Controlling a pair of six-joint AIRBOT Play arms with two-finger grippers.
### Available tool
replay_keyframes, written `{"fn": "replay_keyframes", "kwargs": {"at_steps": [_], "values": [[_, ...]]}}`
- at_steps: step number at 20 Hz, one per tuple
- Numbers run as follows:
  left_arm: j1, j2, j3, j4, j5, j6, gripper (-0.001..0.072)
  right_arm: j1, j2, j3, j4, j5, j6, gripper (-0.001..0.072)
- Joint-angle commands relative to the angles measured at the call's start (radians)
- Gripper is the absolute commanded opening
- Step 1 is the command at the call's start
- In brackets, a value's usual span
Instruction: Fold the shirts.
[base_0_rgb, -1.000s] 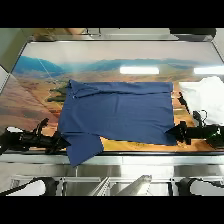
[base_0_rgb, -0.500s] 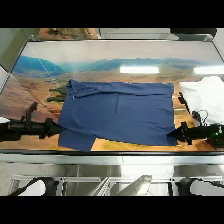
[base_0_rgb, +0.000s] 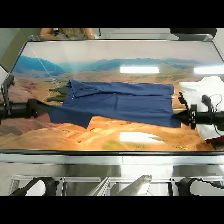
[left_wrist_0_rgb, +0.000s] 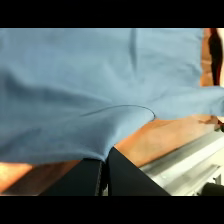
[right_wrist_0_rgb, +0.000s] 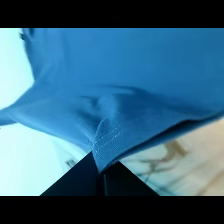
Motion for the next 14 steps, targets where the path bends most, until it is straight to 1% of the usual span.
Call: {"fn": "replay_keyframes", "kwargs": {"at_steps": [1,4,7,10,14], "values": [[-0.092,-0.153,0.2,-0.016,0.07,-0.003,0.0026,0.042,-0.005,0.102,0.124,-0.13,0.0,0.0014],[-0.166,-0.372,0.38,-0.016,0.112,-0.002,0.0027,0.089,-0.061,0.171,0.168,-0.272,-0.002,0.0014],[-0.228,-0.612,0.606,-0.014,0.114,-0.002,0.0027,0.137,-0.179,0.233,0.23,-0.379,-0.023,0.0014],[-0.253,-0.811,0.821,0.003,0.113,-0.02,0.0026,0.172,-0.317,0.301,0.324,-0.404,-0.095,0.0014],[-0.253,-0.983,1.008,-0.006,0.131,-0.018,0.0026,0.18,-0.434,0.352,0.344,-0.404,-0.107,0.0014]]}}
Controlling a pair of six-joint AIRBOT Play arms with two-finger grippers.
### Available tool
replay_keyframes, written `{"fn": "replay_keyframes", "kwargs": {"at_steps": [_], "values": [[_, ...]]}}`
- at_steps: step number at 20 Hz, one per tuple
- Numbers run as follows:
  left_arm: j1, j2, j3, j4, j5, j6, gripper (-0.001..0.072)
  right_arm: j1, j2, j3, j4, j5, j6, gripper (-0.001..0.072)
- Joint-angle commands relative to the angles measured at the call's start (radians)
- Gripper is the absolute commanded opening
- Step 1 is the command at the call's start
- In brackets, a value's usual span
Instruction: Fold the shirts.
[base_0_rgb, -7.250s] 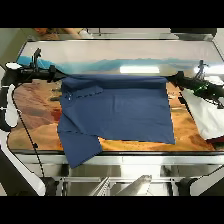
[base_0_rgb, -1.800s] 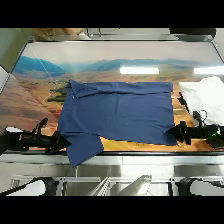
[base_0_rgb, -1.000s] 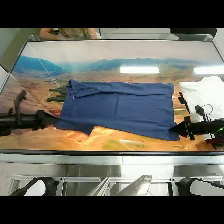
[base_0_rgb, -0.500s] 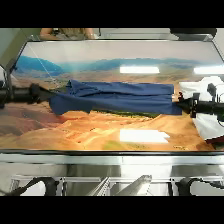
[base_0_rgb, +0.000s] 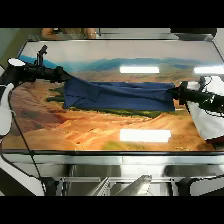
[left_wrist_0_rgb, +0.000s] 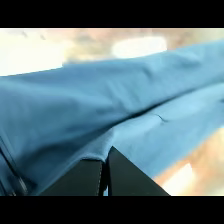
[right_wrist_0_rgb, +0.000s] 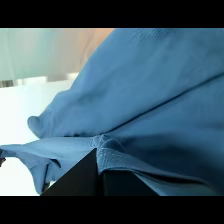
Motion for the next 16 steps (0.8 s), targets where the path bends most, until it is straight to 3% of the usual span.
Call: {"fn": "replay_keyframes", "kwargs": {"at_steps": [1,4,6,8,9,10,11,12,14,16], "values": [[-0.009,-0.161,0.187,-0.002,0.005,-0.004,0.0027,0.011,-0.093,0.044,0.04,-0.022,-0.043,0.0015],[-0.009,-0.215,0.293,-0.002,-0.047,-0.005,0.0031,0.011,-0.094,0.057,0.04,-0.029,-0.089,0.0029],[-0.009,-0.205,0.288,-0.002,-0.055,-0.005,0.0295,0.008,-0.093,0.077,0.039,-0.031,-0.098,0.0243],[0.004,-0.181,0.26,-0.001,-0.1,-0.005,0.0295,-0.003,-0.088,0.108,0.032,0.006,-0.129,0.0266],[0.014,-0.169,0.256,0.002,-0.132,-0.005,0.0295,-0.013,-0.08,0.129,0.018,0.037,-0.135,0.0333],[0.029,-0.153,0.257,0.004,-0.154,-0.008,0.0294,-0.03,-0.072,0.159,-0.014,0.066,-0.134,0.0469],[0.047,-0.135,0.257,0.003,-0.167,-0.031,0.0294,-0.049,-0.068,0.194,-0.056,0.09,-0.124,0.0549],[0.063,-0.114,0.257,0.003,-0.184,-0.053,0.0294,-0.07,-0.066,0.236,-0.125,0.102,-0.065,0.0671],[0.082,-0.076,0.256,0.005,-0.234,-0.054,0.0294,-0.089,-0.067,0.298,-0.322,0.109,0.081,0.069],[0.088,-0.048,0.256,0.005,-0.254,-0.054,0.0257,-0.078,-0.069,0.311,-0.456,0.111,0.123,0.0691]]}}
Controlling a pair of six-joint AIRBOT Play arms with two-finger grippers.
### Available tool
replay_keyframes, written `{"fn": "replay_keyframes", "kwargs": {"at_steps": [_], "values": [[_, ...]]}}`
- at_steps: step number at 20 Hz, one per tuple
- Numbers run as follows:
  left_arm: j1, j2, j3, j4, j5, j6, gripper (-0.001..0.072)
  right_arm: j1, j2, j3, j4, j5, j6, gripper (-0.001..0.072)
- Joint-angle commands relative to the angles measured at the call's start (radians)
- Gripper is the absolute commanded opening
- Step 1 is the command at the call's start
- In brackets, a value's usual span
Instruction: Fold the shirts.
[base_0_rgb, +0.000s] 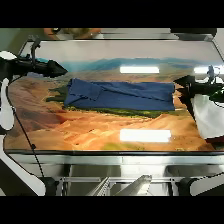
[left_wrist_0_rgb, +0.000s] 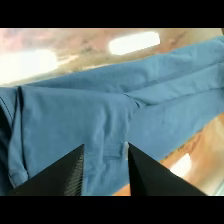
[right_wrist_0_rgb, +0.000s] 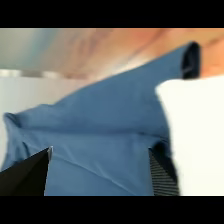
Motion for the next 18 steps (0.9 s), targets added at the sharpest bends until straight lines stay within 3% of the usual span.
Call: {"fn": "replay_keyframes", "kwargs": {"at_steps": [1,2,6,13,15,18], "values": [[0.018,0.05,0.001,0.002,-0.06,-0.012,0.008,0.005,-0.005,0.049,-0.23,0.024,0.111,0.069],[0.014,0.056,0.001,0.002,-0.062,-0.012,-0.0001,0.021,-0.014,0.049,-0.229,0.021,0.114,0.069],[-0.021,0.056,0.0,0.004,-0.099,-0.013,-0.0001,0.065,-0.059,0.049,-0.26,-0.066,0.195,0.069],[-0.097,0.056,0.0,0.004,-0.148,-0.013,-0.0001,0.134,-0.123,0.059,-0.248,-0.035,0.19,0.0665],[-0.111,0.056,0.0,0.005,-0.145,-0.012,-0.0001,0.153,-0.123,0.086,-0.244,-0.017,0.179,0.0134],[-0.13,0.052,0.0,0.005,-0.126,-0.013,-0.0001,0.163,-0.111,0.133,-0.243,0.019,0.18,0.0015]]}}
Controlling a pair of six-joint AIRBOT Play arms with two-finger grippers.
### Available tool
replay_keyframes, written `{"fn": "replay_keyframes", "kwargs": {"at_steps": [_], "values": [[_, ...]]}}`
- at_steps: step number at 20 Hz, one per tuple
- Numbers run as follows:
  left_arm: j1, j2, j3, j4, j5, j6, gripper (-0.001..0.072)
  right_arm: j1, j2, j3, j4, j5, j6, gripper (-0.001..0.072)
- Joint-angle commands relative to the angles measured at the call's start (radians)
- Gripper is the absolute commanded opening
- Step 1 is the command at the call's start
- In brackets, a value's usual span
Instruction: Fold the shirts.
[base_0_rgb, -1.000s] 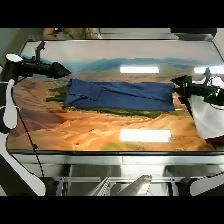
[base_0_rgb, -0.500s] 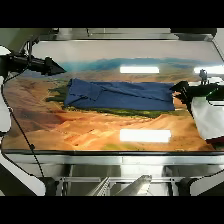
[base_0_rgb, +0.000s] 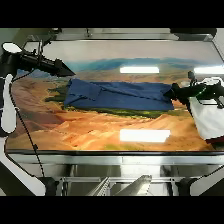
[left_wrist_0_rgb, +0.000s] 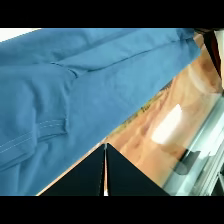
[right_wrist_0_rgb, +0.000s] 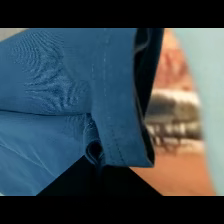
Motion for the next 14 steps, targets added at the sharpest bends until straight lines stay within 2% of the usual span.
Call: {"fn": "replay_keyframes", "kwargs": {"at_steps": [1,6,10,14], "values": [[-0.032,-0.011,0.0,0.001,0.043,0.0,-0.0002,0.016,0.024,0.051,0.019,0.048,-0.007,0.0014],[-0.204,-0.107,0.0,0.008,0.192,-0.066,-0.0002,0.02,0.156,0.085,0.024,0.098,0.005,0.0014],[-0.431,-0.195,0.0,0.129,0.421,-0.15,-0.0001,0.029,0.257,0.085,0.098,0.145,0.007,0.0014],[-0.618,-0.265,0.0,0.134,0.616,-0.172,-0.0001,0.032,0.319,0.085,0.179,0.185,0.007,0.0014]]}}
